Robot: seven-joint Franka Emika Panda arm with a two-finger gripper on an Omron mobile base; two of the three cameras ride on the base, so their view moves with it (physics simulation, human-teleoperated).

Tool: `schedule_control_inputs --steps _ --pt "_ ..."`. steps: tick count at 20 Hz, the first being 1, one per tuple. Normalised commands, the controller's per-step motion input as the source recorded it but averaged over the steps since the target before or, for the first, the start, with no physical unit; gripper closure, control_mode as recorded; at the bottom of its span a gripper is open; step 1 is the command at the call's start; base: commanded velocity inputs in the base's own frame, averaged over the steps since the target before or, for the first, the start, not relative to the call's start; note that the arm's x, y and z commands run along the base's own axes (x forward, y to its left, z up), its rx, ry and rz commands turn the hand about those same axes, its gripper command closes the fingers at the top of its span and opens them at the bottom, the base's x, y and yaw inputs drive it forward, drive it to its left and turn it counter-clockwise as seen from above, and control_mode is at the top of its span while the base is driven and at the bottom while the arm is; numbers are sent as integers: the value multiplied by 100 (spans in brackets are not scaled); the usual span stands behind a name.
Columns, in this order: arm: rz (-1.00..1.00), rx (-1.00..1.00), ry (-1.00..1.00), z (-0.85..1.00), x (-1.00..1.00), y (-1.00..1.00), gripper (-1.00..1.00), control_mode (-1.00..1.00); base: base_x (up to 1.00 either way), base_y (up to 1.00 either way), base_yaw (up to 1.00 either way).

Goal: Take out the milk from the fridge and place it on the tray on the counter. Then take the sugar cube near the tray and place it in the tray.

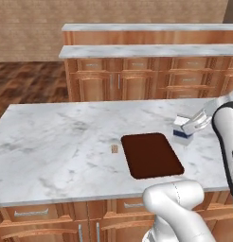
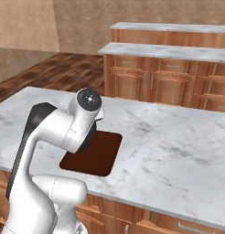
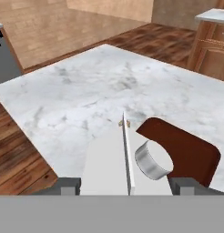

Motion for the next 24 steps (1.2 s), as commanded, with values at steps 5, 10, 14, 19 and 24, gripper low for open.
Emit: schedule_control_inputs --steps 5,10,14,19,24 --pt "6 0 3 -63 75 0 100 -100 0 0 0" --pt "4 0 6 -45 49 -4 100 -100 0 0 0" --pt "4 0 3 -36 30 -1 100 -100 0 0 0" --pt "5 0 2 -15 7 -1 100 -100 0 0 0" --pt "5 0 0 -26 9 0 100 -100 0 0 0"
